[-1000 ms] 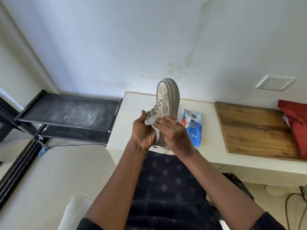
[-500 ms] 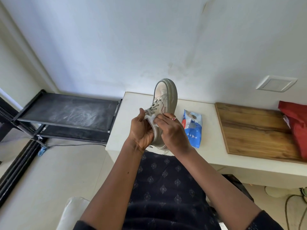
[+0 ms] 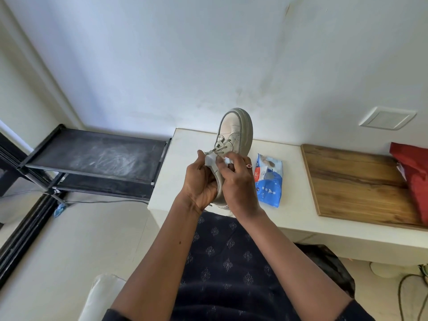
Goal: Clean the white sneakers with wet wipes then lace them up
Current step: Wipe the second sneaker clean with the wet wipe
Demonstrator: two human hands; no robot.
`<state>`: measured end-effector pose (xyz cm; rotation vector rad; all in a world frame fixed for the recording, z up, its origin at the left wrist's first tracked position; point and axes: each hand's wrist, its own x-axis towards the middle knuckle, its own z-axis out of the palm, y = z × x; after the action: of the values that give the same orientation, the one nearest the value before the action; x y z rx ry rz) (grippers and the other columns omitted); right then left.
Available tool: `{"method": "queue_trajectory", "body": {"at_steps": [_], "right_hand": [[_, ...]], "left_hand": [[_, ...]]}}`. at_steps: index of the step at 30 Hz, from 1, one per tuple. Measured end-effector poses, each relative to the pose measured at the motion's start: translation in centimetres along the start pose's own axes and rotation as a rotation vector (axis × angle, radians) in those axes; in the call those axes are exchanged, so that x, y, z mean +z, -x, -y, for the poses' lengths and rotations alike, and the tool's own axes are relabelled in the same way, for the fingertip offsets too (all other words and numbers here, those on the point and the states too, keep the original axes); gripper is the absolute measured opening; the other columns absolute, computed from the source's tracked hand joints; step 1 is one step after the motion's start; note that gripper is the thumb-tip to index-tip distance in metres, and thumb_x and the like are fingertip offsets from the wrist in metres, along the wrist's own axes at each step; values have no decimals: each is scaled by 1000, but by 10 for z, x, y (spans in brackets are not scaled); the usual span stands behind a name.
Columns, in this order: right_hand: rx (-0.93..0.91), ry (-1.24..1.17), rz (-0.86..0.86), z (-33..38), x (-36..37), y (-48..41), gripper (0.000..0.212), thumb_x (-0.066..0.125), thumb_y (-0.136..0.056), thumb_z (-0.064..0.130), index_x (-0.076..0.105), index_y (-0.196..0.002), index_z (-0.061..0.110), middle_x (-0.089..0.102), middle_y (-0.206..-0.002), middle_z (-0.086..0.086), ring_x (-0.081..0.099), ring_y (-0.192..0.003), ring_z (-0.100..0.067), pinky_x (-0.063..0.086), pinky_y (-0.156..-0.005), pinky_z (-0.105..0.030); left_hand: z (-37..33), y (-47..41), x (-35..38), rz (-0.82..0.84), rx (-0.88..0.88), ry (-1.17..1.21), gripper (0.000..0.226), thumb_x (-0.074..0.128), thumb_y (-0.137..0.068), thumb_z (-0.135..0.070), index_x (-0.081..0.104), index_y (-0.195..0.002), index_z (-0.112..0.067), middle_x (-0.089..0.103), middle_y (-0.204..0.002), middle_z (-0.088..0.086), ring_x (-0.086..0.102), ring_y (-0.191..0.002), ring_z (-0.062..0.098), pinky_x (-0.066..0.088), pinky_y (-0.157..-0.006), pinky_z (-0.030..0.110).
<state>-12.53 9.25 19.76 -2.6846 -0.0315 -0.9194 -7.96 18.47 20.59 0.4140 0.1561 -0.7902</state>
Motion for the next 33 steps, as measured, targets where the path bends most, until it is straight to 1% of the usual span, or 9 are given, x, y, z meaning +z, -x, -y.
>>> {"method": "queue_trajectory", "body": {"at_steps": [2, 4, 6, 9, 13, 17, 21, 27, 33], "right_hand": [[-7, 20, 6, 0, -1, -6, 32, 74, -72, -5, 69, -103, 1, 62, -102, -19, 56, -96, -33, 57, -71, -40], [-25, 28, 14, 1, -3, -8, 33, 73, -72, -5, 69, -104, 1, 62, -102, -19, 58, -94, -36, 58, -69, -41], [-58, 7, 8, -1, -5, -6, 30, 64, -78, -4, 69, -106, 3, 61, -101, -19, 53, -97, -33, 58, -70, -41], [-103, -21, -11, -9, -6, 2, 33, 46, -82, -1, 70, -104, 2, 61, -99, -18, 42, -97, -24, 57, -72, -38], [-97, -11, -1, -12, -4, 2, 27, 52, -80, -3, 70, -100, 1, 62, -100, -19, 44, -99, -26, 57, -74, -39], [-103, 7, 21, -10, -3, -7, 35, 40, -84, 11, 71, -101, 3, 61, -101, -17, 57, -97, -36, 57, -73, -40], [-140, -26, -19, -17, -5, 2, 33, 43, -83, 1, 71, -101, 2, 62, -99, -18, 45, -99, -26, 56, -74, -36], [-26, -21, -86, -26, -4, 0, 35, 52, -67, -17, 70, -93, -4, 62, -97, -19, 49, -95, -30, 56, -71, -34], [-130, -11, -69, -24, 0, -8, 27, 48, -87, 7, 69, -102, 0, 62, -101, -19, 45, -100, -28, 53, -79, -34]], "left_hand": [[2, 0, 2, -11, 10, -40, 65, 24, -99, -50, 51, -123, 5, 61, -112, 21, 67, -96, 27, 52, -89, 30], [1, 0, 3, -17, 14, -48, 66, 23, -99, -50, 54, -119, 5, 63, -110, 22, 67, -95, 27, 51, -89, 31], [0, 0, 3, -20, 16, -29, 68, 23, -99, -50, 59, -109, 8, 66, -101, 24, 70, -88, 29, 56, -80, 32], [-2, 2, 4, -1, 6, -5, 69, 26, -98, -52, 55, -114, 8, 65, -108, 26, 68, -95, 31, 53, -89, 35], [3, 4, 6, 8, -18, -2, 67, 25, -99, -50, 55, -112, 8, 67, -99, 24, 71, -86, 29, 59, -68, 30], [10, 2, 5, 7, 3, -9, 62, 25, -99, -47, 51, -121, 5, 64, -109, 22, 68, -97, 27, 51, -91, 30], [8, 0, 2, 3, -5, 15, 65, 27, -98, -49, 47, -126, 7, 63, -108, 25, 68, -94, 31, 57, -81, 35], [9, -1, 4, -53, -12, -80, 67, 23, -99, -50, 51, -122, 7, 63, -111, 27, 67, -96, 32, 52, -87, 40], [9, -2, 9, -70, -26, -84, 67, 24, -99, -50, 51, -121, 6, 58, -117, 24, 60, -106, 29, 46, -95, 39]]}}
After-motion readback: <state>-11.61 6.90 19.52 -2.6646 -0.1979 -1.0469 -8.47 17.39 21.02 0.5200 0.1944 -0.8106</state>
